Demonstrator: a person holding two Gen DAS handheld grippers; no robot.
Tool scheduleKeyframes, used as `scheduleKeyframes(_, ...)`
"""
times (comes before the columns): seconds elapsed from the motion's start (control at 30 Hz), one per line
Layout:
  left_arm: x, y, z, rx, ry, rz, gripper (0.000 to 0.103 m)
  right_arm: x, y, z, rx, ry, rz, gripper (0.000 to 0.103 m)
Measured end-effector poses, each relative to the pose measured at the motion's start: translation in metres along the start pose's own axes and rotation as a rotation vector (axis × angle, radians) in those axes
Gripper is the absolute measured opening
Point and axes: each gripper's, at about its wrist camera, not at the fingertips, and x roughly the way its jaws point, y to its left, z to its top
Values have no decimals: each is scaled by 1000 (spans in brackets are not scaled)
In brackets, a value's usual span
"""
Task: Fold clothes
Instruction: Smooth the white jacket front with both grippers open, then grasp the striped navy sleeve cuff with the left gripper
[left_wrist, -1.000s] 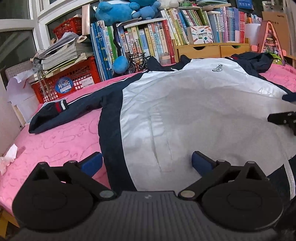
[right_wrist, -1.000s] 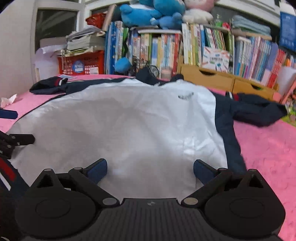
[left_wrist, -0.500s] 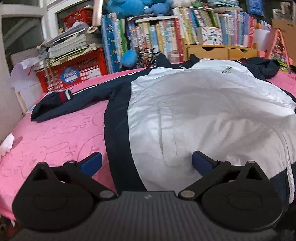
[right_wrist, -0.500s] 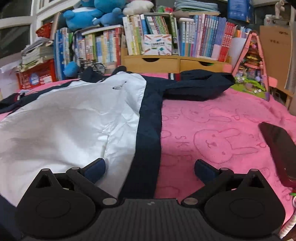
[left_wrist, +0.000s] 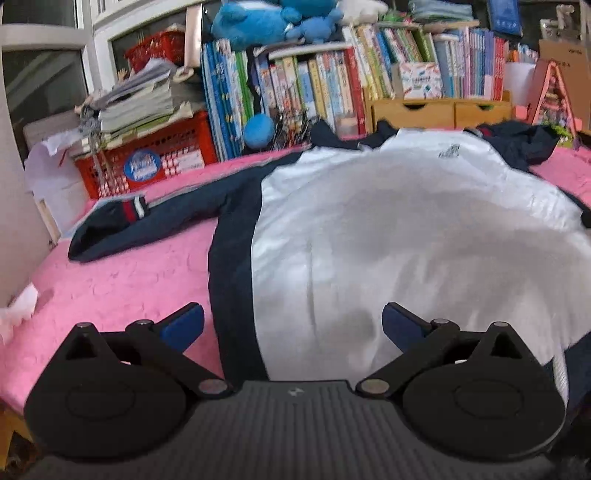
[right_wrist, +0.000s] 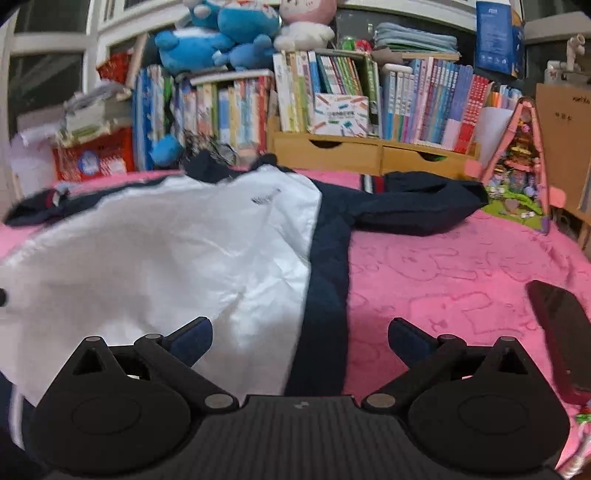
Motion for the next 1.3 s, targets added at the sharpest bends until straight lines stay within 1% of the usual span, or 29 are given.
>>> scheduleKeyframes(0.13,8,-6,9,18,-16,-10,103,1,16,-1,-34,-9,94,103)
scheduleKeyframes(0.2,15,-11,8,40,0,-3,103,5,25,-3,-68,4,123,102)
scheduleKeyframes(0.27,23,-15,1,66,31,15,103,11,31,-9,-105,33,110,103)
scheduleKeyframes(0.3,26,-15,-3,73,39,20,103,13,29,-11,-102,40,101,103)
scheduleKeyframes(0.37,24,-8,-10,47,26,9,103,16,24,-17,-88,50,85,103)
scheduleKeyframes(0.43,21,-2,-13,13,34,0,103,15,21,-17,-79,50,78,103)
scheduleKeyframes(0.57,18,7,-12,-19,51,10,103,13,23,-18,-89,54,61,103)
scheduleKeyframes(0.7,16,7,-10,-2,42,40,103,14,23,-18,-78,51,61,103)
scheduleKeyframes(0.9,17,3,-10,4,40,50,103,15,22,-18,-80,48,65,103)
scheduleKeyframes(0.97,16,4,-7,4,37,51,103,15,21,-18,-80,47,65,103)
scheduleKeyframes(1.1,13,9,5,6,6,56,103,15,21,-18,-82,47,68,103)
scheduleKeyframes(1.2,16,14,19,15,-19,59,103,15,22,-14,-79,72,64,103)
scheduleKeyframes(1.3,29,25,35,34,-33,99,103,11,26,-7,-99,69,53,103)
